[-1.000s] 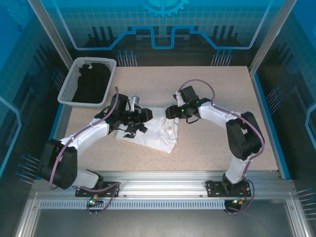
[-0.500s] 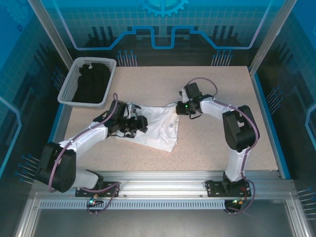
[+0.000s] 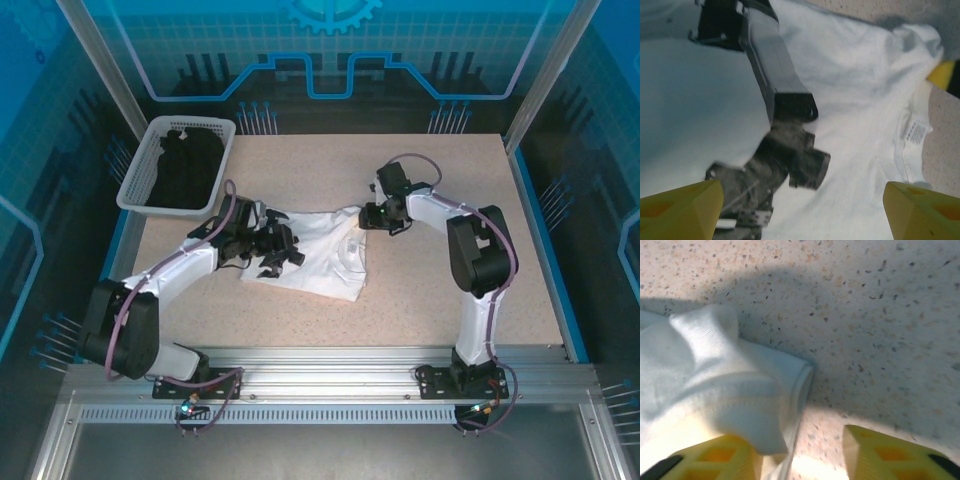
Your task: Fold the inside-out t-shirt
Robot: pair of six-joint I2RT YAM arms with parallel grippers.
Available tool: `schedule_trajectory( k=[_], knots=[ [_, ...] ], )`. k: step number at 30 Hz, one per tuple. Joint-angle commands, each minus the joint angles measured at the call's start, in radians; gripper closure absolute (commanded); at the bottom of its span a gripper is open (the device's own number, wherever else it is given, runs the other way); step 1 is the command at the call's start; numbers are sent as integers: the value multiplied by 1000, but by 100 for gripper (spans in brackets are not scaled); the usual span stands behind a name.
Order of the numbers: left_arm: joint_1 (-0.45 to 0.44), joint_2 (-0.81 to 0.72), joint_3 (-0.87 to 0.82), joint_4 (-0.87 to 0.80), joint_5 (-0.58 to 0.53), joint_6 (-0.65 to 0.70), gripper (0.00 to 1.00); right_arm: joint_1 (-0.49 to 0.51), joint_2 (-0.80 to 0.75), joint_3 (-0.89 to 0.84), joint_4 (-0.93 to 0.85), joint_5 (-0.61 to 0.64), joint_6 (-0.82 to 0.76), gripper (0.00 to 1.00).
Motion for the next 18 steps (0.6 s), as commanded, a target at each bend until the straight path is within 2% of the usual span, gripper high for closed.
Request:
schedule_trajectory(
  k=[1, 6, 11, 14, 18],
  knots=[
    [45, 91, 76, 22, -5, 3, 16, -3, -177, -65, -58, 28, -20, 48],
    [115, 208, 113, 36, 48, -15, 16, 112, -349, -262, 9, -53, 46, 46],
    [132, 226, 78, 45, 85, -10, 16, 254, -322, -379, 138, -108, 185, 47],
    [132, 201, 13, 62, 112, -18, 17, 254, -241, -353, 149, -88, 202, 49],
    [104, 128, -131, 130, 199, -59, 18, 194, -146, -259, 118, -59, 163, 51]
  ],
)
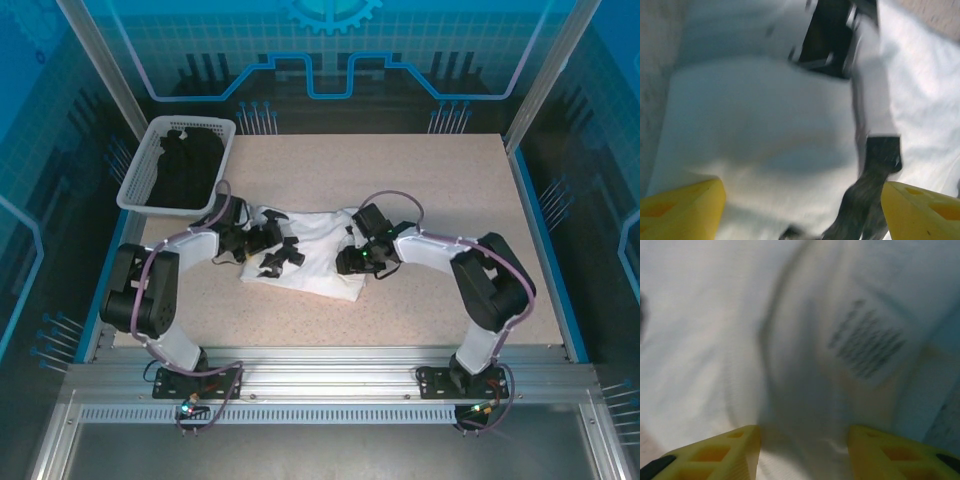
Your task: Fold the inside-out t-shirt
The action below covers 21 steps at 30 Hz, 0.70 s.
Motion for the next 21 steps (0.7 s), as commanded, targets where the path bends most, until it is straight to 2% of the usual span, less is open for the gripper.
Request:
schedule_trajectory(
  k=[1, 3, 5, 8, 11, 13, 16, 19, 21],
  knots=[
    [-51, -87, -125, 47, 108, -55, 19, -67, 60, 103, 7, 25, -7, 51],
    [-145, -144, -200, 89, 117, -96, 19, -100, 110, 176, -8, 16, -37, 51],
    [-300, -188, -247, 141, 97, -140, 18, -125, 183, 282, -22, -22, -68, 51],
    [-500, -175, -229, 251, 95, -208, 18, -125, 293, 478, -72, -91, -119, 52],
    [-581, -132, -154, 326, 133, -210, 18, -125, 331, 621, -144, -108, -174, 51],
    [-578, -157, -150, 372, 144, -195, 18, -148, 280, 612, -158, -85, -203, 50],
    [-527, -281, -173, 323, 107, -125, 16, -213, 131, 453, -123, -84, -214, 47],
    [-381, -362, -173, 189, 38, -86, 16, -255, -10, 260, -103, -34, -207, 43],
    [-293, -326, -106, 83, 19, -52, 17, -262, -68, 166, -110, 18, -181, 40]
  ],
)
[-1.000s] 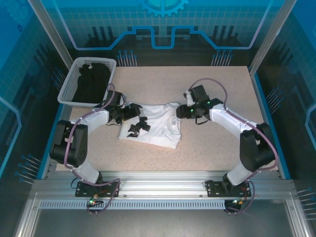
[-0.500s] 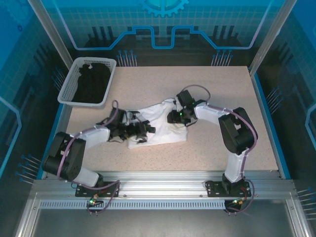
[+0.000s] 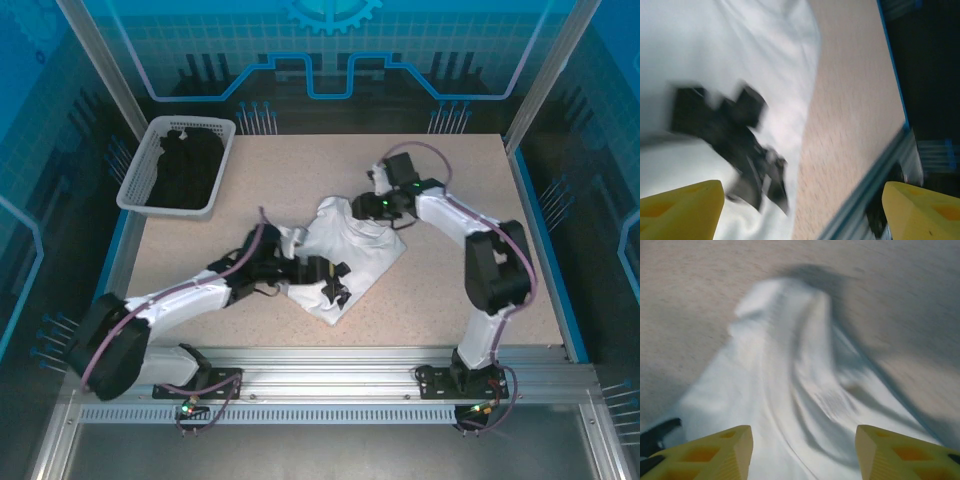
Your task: Fold the inside-out t-shirt
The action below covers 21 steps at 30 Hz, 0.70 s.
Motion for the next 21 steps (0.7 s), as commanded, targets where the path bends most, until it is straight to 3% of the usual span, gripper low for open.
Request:
schedule_trajectory(
  k=[1, 4, 10, 13, 18, 21],
  knots=[
    [124, 57, 109, -217, -81, 82, 17, -15, -89, -131, -38, 73, 17, 39],
    [165, 171, 196, -335, -116, 122, 17, -17, -153, -231, -31, 105, 61, 37],
    [169, 296, 144, -284, -35, 135, 18, -28, -215, -298, -53, 141, 58, 36],
    [106, 290, 80, -240, 5, 116, 19, -61, -213, -272, -67, 127, 42, 36],
    [-78, 203, 20, -178, 48, 21, 19, -113, -167, -189, -128, 121, -2, 35],
    [-81, 136, 17, -145, 39, -1, 18, -129, -99, -137, -146, 99, -16, 33]
  ],
)
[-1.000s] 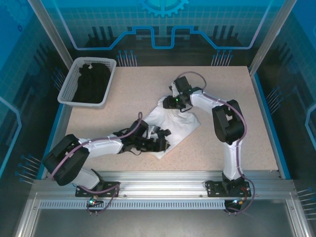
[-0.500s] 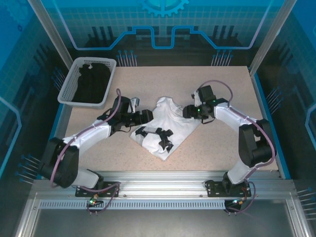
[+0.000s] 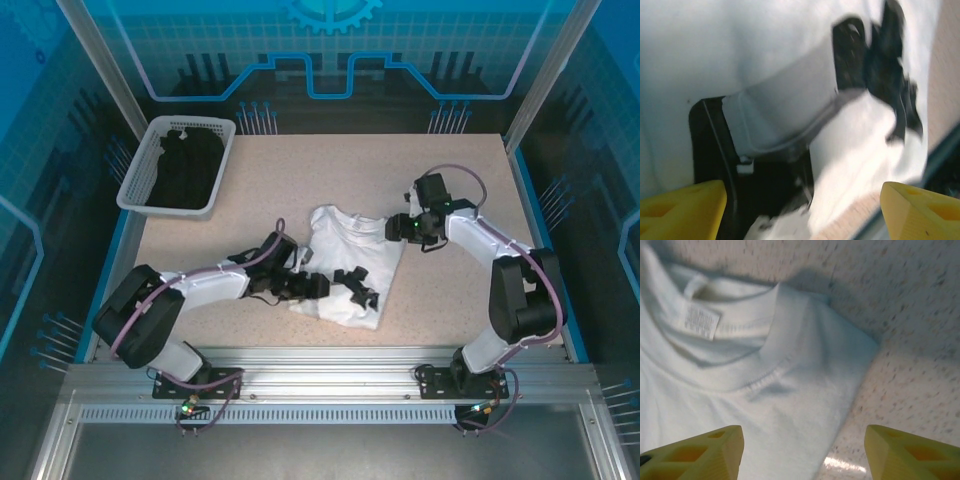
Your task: Fold the inside-out t-shirt
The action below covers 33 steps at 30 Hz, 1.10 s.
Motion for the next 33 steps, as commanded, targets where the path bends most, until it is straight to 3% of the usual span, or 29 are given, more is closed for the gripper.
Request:
schedule_trajectory(
  k=[1, 3, 6, 12, 19, 33],
  knots=[
    [25, -88, 0, 19, -22, -17, 16, -18, 86, 67, -41, -28, -28, 32],
    [86, -94, 36, -5, -77, 17, 15, -17, 138, 102, -32, -44, -23, 31],
    [210, -31, 97, 56, -75, 22, 14, -10, 223, 183, -37, -59, -22, 25],
    [309, 292, 408, -23, -60, 91, 13, 7, 367, 325, -114, 6, -34, 21],
    [313, 521, 652, -125, 11, 143, 15, 13, 397, 326, -149, 18, -44, 20],
    [258, 642, 710, -168, 122, 138, 30, 81, 449, 355, -185, -112, -39, 33]
  ],
)
